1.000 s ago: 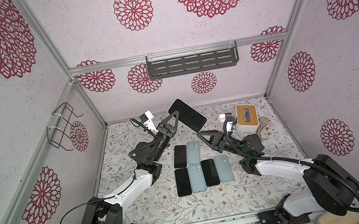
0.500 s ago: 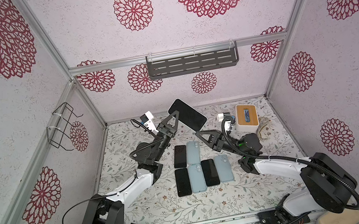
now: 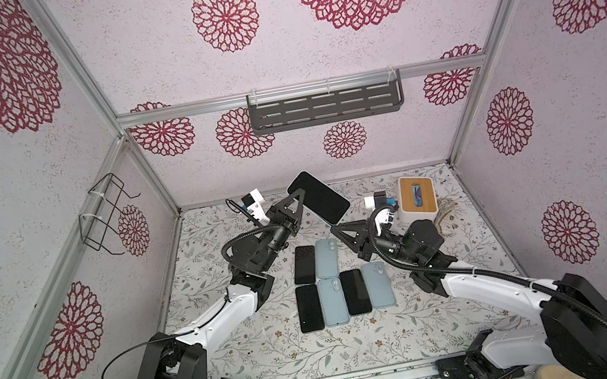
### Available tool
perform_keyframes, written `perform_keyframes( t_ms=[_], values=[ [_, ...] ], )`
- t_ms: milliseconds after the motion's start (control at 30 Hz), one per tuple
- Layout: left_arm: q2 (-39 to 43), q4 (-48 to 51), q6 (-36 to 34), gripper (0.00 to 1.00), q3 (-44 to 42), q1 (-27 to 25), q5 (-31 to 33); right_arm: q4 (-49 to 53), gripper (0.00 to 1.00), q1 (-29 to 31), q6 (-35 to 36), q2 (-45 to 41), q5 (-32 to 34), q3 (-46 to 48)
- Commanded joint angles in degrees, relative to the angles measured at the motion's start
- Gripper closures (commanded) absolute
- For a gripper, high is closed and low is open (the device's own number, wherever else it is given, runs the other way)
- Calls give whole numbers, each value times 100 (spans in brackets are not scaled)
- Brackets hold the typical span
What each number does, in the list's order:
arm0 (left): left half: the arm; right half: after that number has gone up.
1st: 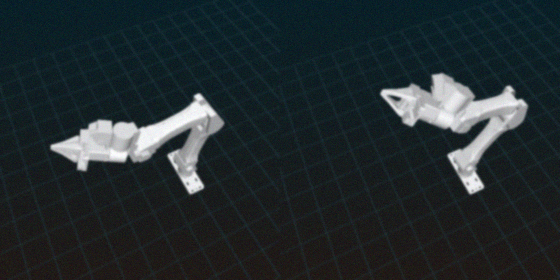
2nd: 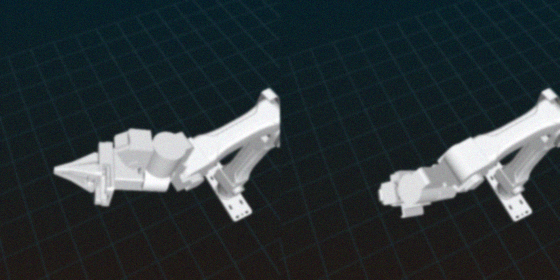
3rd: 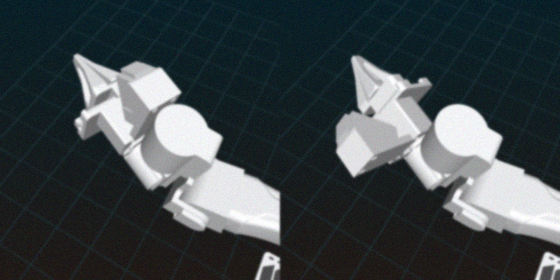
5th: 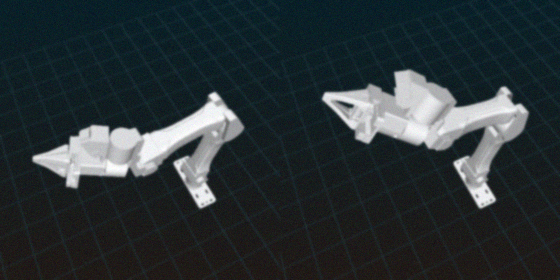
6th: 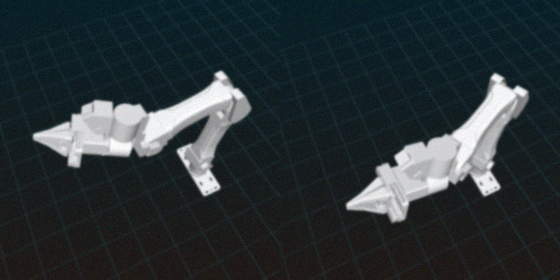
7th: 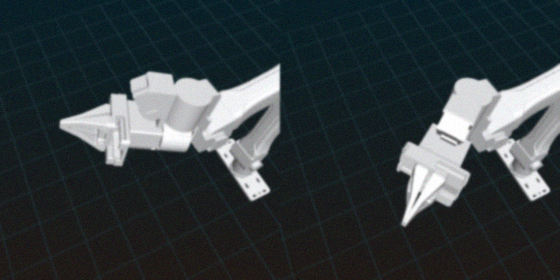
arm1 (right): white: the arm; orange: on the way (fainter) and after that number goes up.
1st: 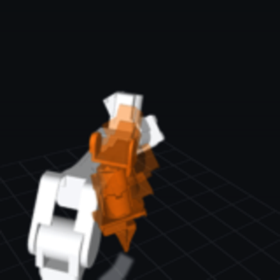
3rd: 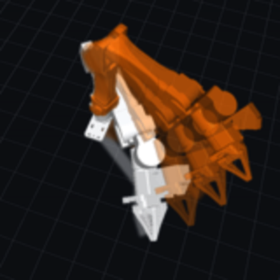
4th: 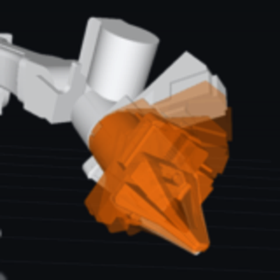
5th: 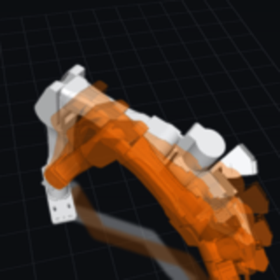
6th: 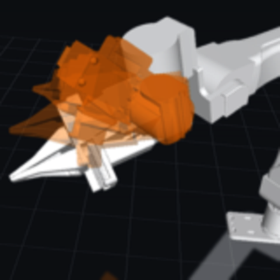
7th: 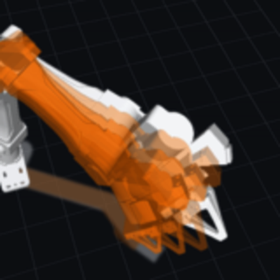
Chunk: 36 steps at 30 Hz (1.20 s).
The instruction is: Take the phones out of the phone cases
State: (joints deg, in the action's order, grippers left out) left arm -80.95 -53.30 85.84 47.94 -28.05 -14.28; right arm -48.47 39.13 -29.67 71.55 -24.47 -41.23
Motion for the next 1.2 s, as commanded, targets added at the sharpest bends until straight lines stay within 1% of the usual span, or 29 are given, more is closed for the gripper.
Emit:
perform_keyframes(
  t_ms=[0, 67, 133, 200, 233, 267, 333, 367, 433, 500, 533, 567, 600, 633, 667, 700, 733, 767, 800, 867, 900, 933, 1000, 1100, 1167],
  values=[
    [260, 645, 241, 100, 314, -322, -725, 1375, 100, 146, 2203, -214, 1256, -395],
    [289, 720, 281, 100, 355, -409, -829, 1285, 100, 141, 2566, -351, 1764, -341],
    [369, 798, 272, 100, 382, -405, -918, 1233, 100, 146, 2783, -463, 1948, -282],
    [511, 1008, 174, 100, 404, -347, -977, 1112, 100, 138, 2776, -646, 1992, -103],
    [599, 1132, 117, 100, 425, -262, -1026, 1023, 97, 137, 2749, -773, 1958, 90],
    [699, 1267, 78, 100, 435, -148, -1112, 981, 81, 134, 2710, -906, 1922, 265],
    [860, 1450, 49, 100, 501, 169, -1443, 1028, 64, 120, 2656, -1210, 1804, 670],
    [919, 1576, 74, 100, 564, 411, -1774, 1134, 55, 110, 2631, -1404, 1687, 883],
    [1104, 1753, 133, 100, 648, 974, -2352, 1377, 47, 95, 2613, -1798, 1418, 1244],
    [1221, 2580, -354, 100, 1072, 1549, -3287, 1471, 35, 69, 2494, -2219, 1206, 1586],
    [1247, 3302, -926, 100, 1405, 1736, -3739, 1479, 29, 38, 2454, -2404, 984, 1729],
    [1255, 4077, -1575, 100, 1772, 1830, -4145, 1527, 26, 2, 2404, -2525, 740, 1784],
    [1225, 4834, -2182, 100, 2078, 1855, -4445, 1625, 24, -39, 2370, -2572, 487, 1752],
    [1184, 5841, -3007, 100, 2459, 1858, -4640, 1760, 24, -78, 2338, -2568, 93, 1635],
    [1109, 7108, -4067, 100, 2891, 1845, -4720, 1911, 24, -106, 2298, -2470, -237, 1466],
    [1019, 8102, -4888, 100, 3265, 1839, -4728, 2051, 24, -116, 2265, -2347, -469, 1296],
    [920, 8883, -5601, 100, 3586, 1830, -4701, 2215, 24, -123, 2201, -2158, -719, 1078],
    [817, 9489, -6089, 100, 3801, 1823, -4681, 2320, 25, -125, 2140, -1957, -987, 854],
    [715, 9991, -6427, 100, 3994, 1813, -4668, 2396, 26, -125, 2094, -1794, -1169, 684],
    [502, 10845, -7195, 100, 4375, 1734, -4498, 2437, 28, -125, 2021, -1450, -1501, 379],
    [431, 11080, -7392, 100, 4495, 1696, -4353, 2422, 29, -110, 1994, -1318, -1620, 266],
    [397, 11127, -7520, 100, 4547, 1652, -4339, 2455, 30, -103, 1983, -1170, -1744, 127],
    [363, 11012, -7547, 100, 4548, 1580, -4324, 2426, 32, -61, 1910, -943, -1911, -92],
    [398, 10665, -7405, 100, 4475, 1489, -4312, 1628, 32, 14, 1444, -655, -2281, -109],
    [510, 10101, -7127, 100, 4246, 1440, -4410, 1122, 34, 37, 1099, -447, -2435, -106]
  ],
)
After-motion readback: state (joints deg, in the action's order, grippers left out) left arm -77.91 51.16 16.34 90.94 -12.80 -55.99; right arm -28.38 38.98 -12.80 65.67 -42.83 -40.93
